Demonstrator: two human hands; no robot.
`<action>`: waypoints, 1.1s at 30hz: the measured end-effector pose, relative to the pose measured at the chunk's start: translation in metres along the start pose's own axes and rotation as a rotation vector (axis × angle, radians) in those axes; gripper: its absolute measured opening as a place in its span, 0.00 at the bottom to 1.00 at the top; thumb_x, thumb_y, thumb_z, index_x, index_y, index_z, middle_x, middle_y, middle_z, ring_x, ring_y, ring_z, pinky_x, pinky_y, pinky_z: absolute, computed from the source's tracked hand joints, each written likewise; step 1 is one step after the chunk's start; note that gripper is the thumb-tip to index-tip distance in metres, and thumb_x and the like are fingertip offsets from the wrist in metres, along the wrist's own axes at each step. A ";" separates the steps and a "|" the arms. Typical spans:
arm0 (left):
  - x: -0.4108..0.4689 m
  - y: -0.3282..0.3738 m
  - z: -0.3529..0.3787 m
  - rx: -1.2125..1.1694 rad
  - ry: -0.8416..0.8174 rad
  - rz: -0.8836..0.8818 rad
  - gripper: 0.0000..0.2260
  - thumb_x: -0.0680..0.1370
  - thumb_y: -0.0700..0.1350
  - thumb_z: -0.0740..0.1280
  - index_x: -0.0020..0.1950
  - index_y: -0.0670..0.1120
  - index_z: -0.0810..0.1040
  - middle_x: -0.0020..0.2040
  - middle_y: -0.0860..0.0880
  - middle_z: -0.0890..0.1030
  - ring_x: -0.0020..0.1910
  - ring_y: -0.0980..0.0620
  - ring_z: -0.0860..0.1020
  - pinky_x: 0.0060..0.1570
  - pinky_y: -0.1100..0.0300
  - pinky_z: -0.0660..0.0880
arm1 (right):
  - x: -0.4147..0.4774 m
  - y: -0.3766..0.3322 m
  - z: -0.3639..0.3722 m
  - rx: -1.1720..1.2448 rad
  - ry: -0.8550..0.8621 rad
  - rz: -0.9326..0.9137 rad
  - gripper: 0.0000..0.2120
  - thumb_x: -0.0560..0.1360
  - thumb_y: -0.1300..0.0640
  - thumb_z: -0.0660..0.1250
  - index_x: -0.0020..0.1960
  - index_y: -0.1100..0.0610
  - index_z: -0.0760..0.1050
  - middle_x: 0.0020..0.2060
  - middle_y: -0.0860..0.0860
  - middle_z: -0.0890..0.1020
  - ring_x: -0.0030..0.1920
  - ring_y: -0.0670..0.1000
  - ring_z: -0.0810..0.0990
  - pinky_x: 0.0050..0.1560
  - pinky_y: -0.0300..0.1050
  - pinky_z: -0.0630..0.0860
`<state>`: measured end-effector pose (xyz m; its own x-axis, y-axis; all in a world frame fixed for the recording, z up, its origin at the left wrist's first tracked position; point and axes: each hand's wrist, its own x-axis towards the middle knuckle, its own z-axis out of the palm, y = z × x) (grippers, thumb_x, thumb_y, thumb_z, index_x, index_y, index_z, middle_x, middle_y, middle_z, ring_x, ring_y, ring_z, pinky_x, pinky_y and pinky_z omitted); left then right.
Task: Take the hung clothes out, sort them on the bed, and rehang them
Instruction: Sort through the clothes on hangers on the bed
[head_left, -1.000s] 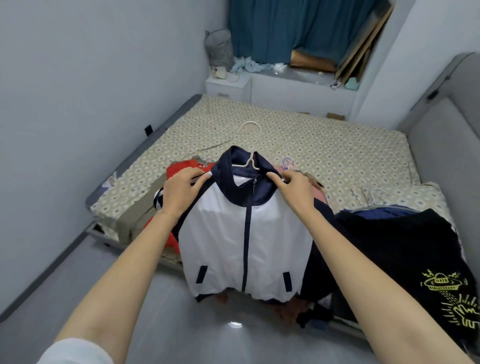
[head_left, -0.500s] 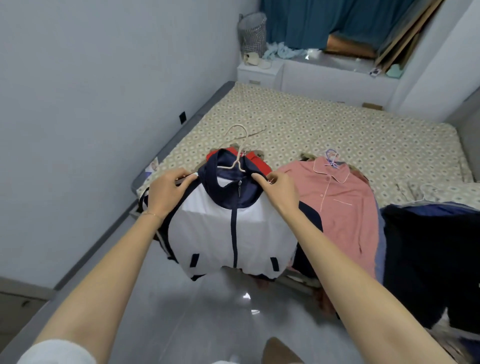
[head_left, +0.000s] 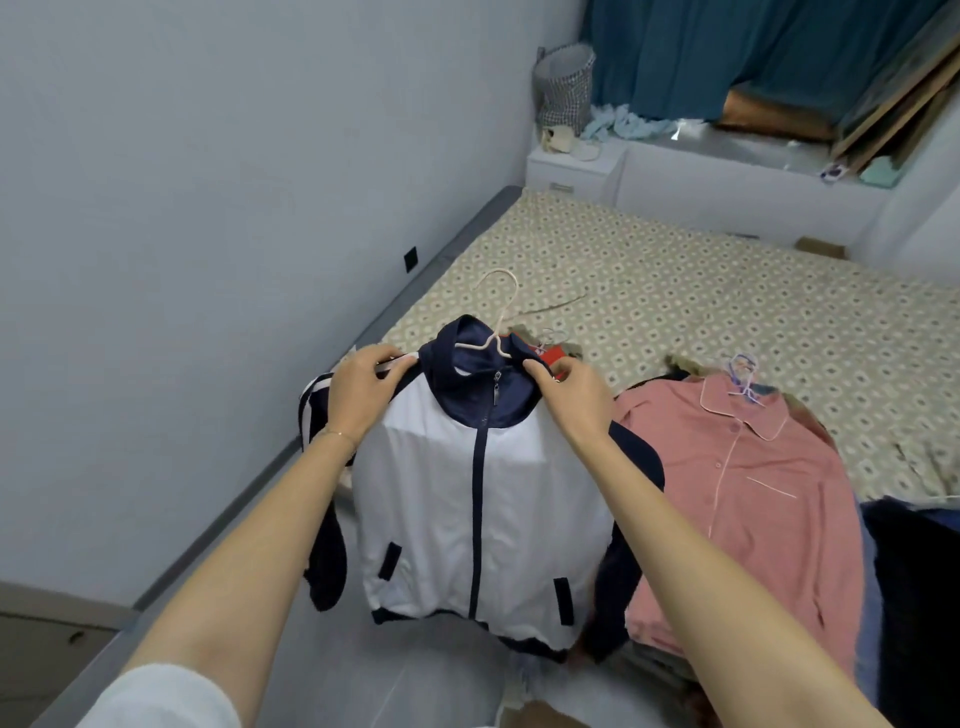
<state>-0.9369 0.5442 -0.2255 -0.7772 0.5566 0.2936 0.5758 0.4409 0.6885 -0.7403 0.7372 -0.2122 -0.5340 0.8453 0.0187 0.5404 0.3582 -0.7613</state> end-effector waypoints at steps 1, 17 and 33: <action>0.012 -0.004 0.005 0.001 -0.007 -0.006 0.10 0.78 0.54 0.69 0.44 0.48 0.82 0.43 0.53 0.82 0.45 0.52 0.79 0.49 0.49 0.76 | 0.012 0.000 0.005 0.006 -0.003 0.014 0.24 0.73 0.36 0.66 0.33 0.55 0.70 0.26 0.48 0.73 0.34 0.54 0.75 0.33 0.47 0.63; 0.214 -0.054 0.137 -0.051 -0.200 0.051 0.12 0.79 0.53 0.68 0.44 0.46 0.82 0.41 0.52 0.83 0.42 0.53 0.78 0.47 0.53 0.74 | 0.200 0.026 0.067 -0.013 0.032 0.178 0.20 0.77 0.38 0.63 0.40 0.54 0.77 0.34 0.47 0.79 0.38 0.52 0.77 0.35 0.45 0.68; 0.369 -0.211 0.382 0.018 -0.499 -0.031 0.13 0.81 0.53 0.64 0.40 0.49 0.78 0.34 0.53 0.77 0.36 0.50 0.75 0.39 0.53 0.70 | 0.405 0.166 0.233 0.090 0.009 0.492 0.18 0.79 0.48 0.66 0.33 0.46 0.64 0.30 0.44 0.71 0.34 0.50 0.70 0.39 0.48 0.66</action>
<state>-1.2485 0.9257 -0.5158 -0.5801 0.8103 -0.0827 0.5621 0.4718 0.6793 -1.0184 1.0468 -0.4818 -0.2242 0.9090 -0.3514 0.6685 -0.1189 -0.7341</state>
